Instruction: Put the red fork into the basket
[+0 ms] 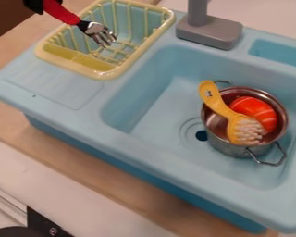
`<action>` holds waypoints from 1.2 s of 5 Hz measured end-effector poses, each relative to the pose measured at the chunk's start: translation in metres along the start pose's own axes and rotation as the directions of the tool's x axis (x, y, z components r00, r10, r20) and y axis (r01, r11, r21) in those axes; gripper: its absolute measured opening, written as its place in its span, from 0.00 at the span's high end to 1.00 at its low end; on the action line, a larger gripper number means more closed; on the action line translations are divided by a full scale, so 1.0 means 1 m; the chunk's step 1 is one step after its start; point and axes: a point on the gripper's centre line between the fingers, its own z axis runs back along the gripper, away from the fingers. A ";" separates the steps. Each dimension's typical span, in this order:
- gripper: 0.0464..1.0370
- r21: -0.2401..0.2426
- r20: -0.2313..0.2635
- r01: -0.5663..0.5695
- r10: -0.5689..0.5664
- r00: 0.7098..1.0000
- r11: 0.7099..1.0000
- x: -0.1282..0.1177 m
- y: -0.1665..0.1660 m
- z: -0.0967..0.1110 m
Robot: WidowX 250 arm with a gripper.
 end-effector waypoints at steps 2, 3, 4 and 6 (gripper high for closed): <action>0.64 -0.010 -0.078 -0.082 0.081 0.994 0.997 -0.015 0.021 -0.005; 0.64 -0.020 -0.139 -0.152 0.148 0.979 0.988 -0.013 0.034 -0.020; 0.64 -0.030 -0.196 -0.199 0.190 0.962 0.980 -0.008 0.047 -0.034; 0.64 0.027 -0.205 -0.185 0.187 0.961 0.982 0.003 0.060 -0.043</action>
